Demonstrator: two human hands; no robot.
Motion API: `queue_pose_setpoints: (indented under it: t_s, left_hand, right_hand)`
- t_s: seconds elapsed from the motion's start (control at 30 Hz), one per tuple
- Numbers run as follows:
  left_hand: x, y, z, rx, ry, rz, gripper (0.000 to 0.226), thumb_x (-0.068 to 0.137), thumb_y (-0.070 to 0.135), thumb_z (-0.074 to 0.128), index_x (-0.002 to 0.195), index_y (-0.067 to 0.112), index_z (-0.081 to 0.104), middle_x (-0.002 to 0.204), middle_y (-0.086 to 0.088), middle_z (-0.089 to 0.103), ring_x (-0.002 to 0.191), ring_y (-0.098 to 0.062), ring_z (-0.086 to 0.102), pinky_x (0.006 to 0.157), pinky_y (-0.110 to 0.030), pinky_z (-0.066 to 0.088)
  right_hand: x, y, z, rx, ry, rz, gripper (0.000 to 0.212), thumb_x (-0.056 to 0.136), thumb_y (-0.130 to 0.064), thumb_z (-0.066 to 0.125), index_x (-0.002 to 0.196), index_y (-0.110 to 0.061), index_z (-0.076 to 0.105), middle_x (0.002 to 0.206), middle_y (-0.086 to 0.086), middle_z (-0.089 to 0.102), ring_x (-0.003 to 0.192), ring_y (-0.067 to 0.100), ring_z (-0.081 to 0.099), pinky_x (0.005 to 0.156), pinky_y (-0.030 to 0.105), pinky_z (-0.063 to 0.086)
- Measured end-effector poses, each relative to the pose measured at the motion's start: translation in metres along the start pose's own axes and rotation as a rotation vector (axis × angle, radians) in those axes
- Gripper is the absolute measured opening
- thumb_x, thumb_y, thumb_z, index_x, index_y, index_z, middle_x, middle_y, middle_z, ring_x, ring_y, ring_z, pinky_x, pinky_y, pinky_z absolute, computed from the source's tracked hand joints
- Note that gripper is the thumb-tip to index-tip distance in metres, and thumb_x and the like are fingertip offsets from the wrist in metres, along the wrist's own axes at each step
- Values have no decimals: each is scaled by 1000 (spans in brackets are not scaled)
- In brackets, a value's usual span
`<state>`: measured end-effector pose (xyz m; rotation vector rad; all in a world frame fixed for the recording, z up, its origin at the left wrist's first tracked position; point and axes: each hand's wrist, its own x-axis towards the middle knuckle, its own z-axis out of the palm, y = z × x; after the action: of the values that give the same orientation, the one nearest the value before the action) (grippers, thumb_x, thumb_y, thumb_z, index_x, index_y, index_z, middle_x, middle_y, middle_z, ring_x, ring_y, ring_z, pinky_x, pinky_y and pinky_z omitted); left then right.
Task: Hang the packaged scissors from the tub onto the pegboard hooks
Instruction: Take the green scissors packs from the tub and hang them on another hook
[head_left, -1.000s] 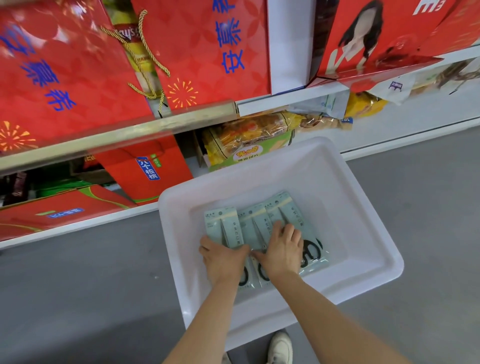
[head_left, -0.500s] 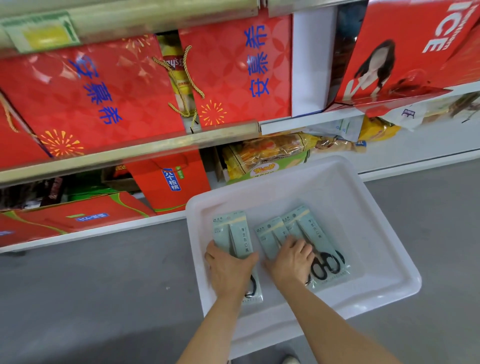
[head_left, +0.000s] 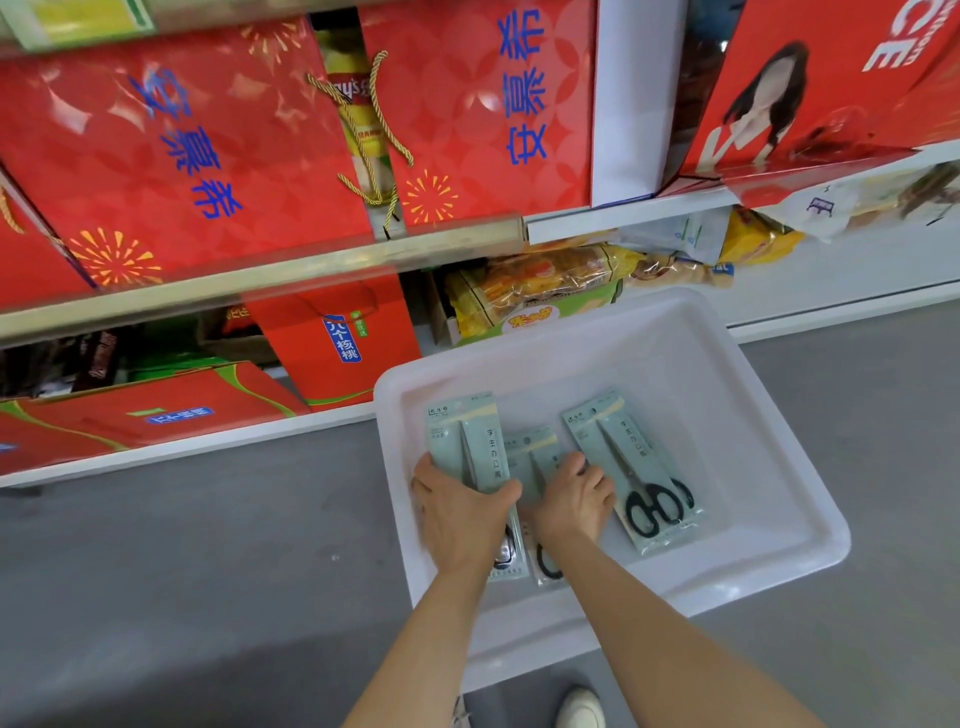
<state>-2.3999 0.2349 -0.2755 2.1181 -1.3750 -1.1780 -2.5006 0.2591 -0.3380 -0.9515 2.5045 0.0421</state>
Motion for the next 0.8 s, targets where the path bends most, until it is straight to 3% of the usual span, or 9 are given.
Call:
queue_pose_setpoints:
  t_s: [0.07,0.13,0.2,0.27,0.33,0.5,0.57,0.67,0.8]
  left_hand:
    - [-1,0,-3,-20,-18,2,110,53,36,84,143,12,25,135,-7,40,122,-29,47,93,-47,50]
    - [-3,2,-6,-47,-35,4,111,51,39,82,142,14,25,134,-6,41,120,-28,48,93,-46,50]
    - [-5,6,-12,-82,-51,11,110,53,39,84,142,16,24,131,-2,44,116,-25,51,89,-41,51]
    - [-8,14,-20,-120,-62,35,106,59,35,86,143,18,23,127,3,45,107,-20,53,80,-33,49]
    - [-12,24,-32,-168,-65,79,103,62,34,86,143,20,23,126,5,46,104,-17,52,78,-30,46]
    - [-23,64,-78,-329,-22,166,103,52,48,83,137,32,27,128,6,49,113,-17,55,95,-43,51]
    - [-29,87,-101,-372,25,224,101,54,48,84,137,36,28,128,8,47,116,-15,52,97,-45,50]
    - [-38,126,-141,-374,116,356,107,63,33,87,148,34,22,135,11,37,124,-9,41,101,-39,44]
    - [-53,182,-198,-327,255,474,118,68,35,86,153,42,5,142,5,32,121,-7,39,91,-30,37]
  right_hand:
    - [0,1,3,49,28,17,60,77,-44,68,112,-10,34,118,12,51,105,32,50,88,39,40]
    - [-1,2,-1,219,2,4,51,81,-31,70,113,-9,37,119,11,50,91,29,57,67,35,43]
    - [-3,4,-11,339,-27,-38,33,87,-25,64,109,-10,44,111,9,56,76,27,59,57,34,45]
    - [-5,5,-24,503,-60,-55,14,91,-22,57,96,-12,50,90,7,65,71,25,63,62,40,55]
    - [-7,3,-45,762,-141,-54,6,92,-17,55,96,-13,56,83,5,69,73,24,67,66,42,58]
    - [-17,-14,-121,1114,-280,-131,10,88,-12,64,96,-17,67,89,6,75,87,27,71,77,41,58]
    - [-26,-23,-156,1170,-268,-207,15,87,-8,65,94,-20,66,88,3,74,84,23,70,71,32,57]
    - [-42,-43,-214,1219,-224,-348,25,84,-7,68,104,-21,65,93,1,74,85,20,71,72,31,57]
    - [-68,-77,-292,1265,-138,-543,40,79,-6,74,113,-23,62,98,-1,74,89,16,71,76,29,57]
